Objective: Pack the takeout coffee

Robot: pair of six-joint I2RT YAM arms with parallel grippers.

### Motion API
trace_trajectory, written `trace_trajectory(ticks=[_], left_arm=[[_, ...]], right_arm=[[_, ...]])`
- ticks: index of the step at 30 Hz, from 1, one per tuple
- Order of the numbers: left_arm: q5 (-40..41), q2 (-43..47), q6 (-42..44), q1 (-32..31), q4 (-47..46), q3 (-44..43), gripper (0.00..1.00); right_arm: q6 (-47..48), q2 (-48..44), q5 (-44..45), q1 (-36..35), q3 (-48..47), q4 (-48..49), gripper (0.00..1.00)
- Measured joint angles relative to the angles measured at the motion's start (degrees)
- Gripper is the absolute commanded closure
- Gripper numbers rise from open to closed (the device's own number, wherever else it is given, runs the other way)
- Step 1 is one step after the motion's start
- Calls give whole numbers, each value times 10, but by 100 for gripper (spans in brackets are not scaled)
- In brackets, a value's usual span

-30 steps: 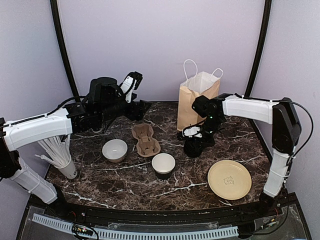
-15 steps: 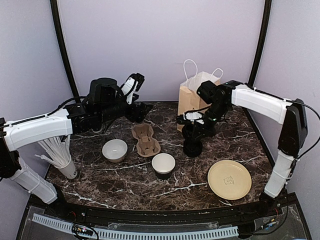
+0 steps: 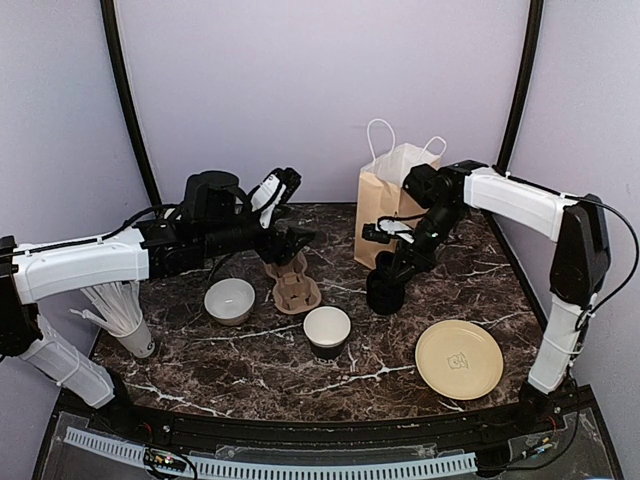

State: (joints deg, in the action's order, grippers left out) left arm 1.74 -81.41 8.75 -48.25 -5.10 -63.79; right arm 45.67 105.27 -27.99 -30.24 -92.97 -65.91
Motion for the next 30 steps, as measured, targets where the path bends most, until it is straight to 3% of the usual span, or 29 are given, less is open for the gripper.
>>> trace_trajectory(ticks=[4,11,15,23,30], left_arm=[[-7,0,5,0,0,0,21],[-9,0,16,-7,1,0,21],[-11,0,33,-20,-6,3,9],[-85,79,80,-55,-176,172,6],[-143,81,69,-58,-355,182,1]], right_arm=[[-20,3,38,-8,-7,-7,95],[-23,4,-7,-9,-42,-40,95],[-23,3,-73,-7,-77,-56,96],[-16,-7,-286,-6,-184,-84,94],[23,-11,-441,-6,-191,-127,93]])
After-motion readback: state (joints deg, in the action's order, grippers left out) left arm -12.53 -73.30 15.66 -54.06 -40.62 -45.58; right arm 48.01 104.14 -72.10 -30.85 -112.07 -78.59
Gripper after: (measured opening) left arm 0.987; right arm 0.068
